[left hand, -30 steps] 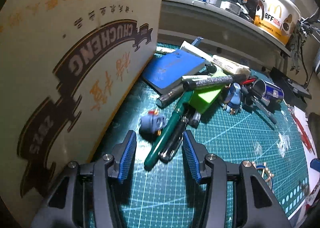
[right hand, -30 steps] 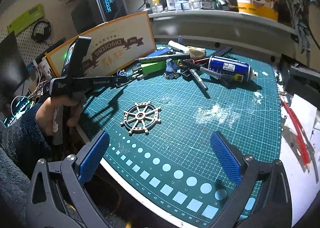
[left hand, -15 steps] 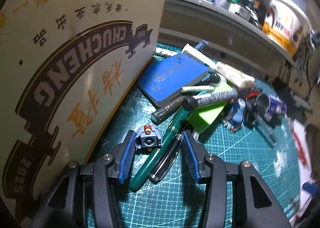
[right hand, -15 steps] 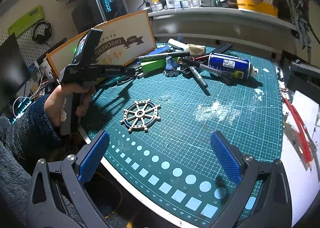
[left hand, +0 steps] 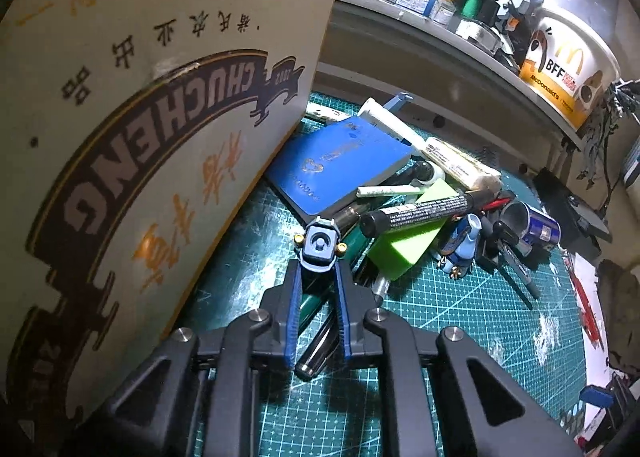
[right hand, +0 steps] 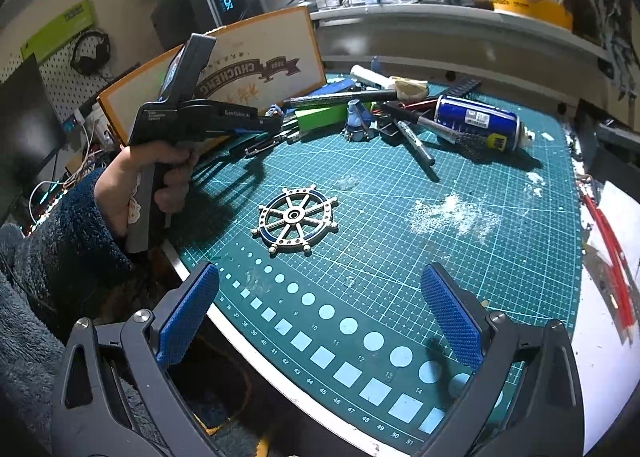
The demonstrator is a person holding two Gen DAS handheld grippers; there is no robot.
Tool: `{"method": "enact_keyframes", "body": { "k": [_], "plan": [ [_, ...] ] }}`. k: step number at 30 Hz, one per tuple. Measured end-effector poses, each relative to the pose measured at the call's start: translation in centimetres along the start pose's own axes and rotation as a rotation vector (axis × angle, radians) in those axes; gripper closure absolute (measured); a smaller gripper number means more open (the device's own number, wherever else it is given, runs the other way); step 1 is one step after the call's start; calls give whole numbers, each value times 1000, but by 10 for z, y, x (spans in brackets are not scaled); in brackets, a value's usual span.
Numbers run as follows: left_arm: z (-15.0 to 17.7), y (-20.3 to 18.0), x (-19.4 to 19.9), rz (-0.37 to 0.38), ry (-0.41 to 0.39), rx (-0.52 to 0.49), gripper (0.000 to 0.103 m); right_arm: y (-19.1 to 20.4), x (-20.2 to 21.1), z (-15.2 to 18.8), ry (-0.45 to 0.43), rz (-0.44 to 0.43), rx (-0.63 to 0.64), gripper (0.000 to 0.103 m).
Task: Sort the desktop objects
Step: 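Lift the figure part with the left tool while the right tool moves over the mat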
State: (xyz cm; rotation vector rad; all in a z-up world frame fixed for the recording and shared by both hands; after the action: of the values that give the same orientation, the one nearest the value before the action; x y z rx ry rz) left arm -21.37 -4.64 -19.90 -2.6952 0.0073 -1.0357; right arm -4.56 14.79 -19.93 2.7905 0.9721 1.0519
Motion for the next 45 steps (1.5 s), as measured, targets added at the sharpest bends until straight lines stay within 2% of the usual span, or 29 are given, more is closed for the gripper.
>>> {"method": "enact_keyframes", "body": {
  "k": [4,6,10,11,19,24,25,28,37,45],
  "plan": [
    [4,-1,3,-12,15,-35,87,1,0,0,3,2,2,1],
    [3,1,4,-47,14,-56,85,2,0,1,8,1,6,1],
    [0,-1,6,-81,15,-109,64,7,-1,1,14,-2,21,1],
    [-1,-2,6,-78,14,-119,62,8,-2,1,16,-4,24,1],
    [-14,-8,-5,-102,11,-170,62,8,-1,2,20,-7,24,1],
    [-15,-9,-10,-60,19,-145,64,6,-1,3,23,-10,19,1],
    [-16,-9,-8,-55,17,-145,66,5,-1,3,23,-10,17,1],
    [-17,-11,-2,-48,12,-157,80,2,0,3,18,-15,2,1],
    [-17,-14,20,-16,-28,-170,80,1,-1,2,17,-16,-2,1],
    [1,-18,56,20,-45,-206,80,2,-4,-9,-13,3,-28,1]
  ]
}}
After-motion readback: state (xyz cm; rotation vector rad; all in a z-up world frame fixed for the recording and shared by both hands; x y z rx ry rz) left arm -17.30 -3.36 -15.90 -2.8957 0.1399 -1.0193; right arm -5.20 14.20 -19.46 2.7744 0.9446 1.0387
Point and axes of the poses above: each gripper's, at about its wrist camera, not at the fingertips, and x roughly against the way its jaws point, y to its left, z to its underside, the point moved 9 cm from there along -x, roughly the way its jaws point, and after that the axes turned 8 degrees about -y, right-handed, at the moved point
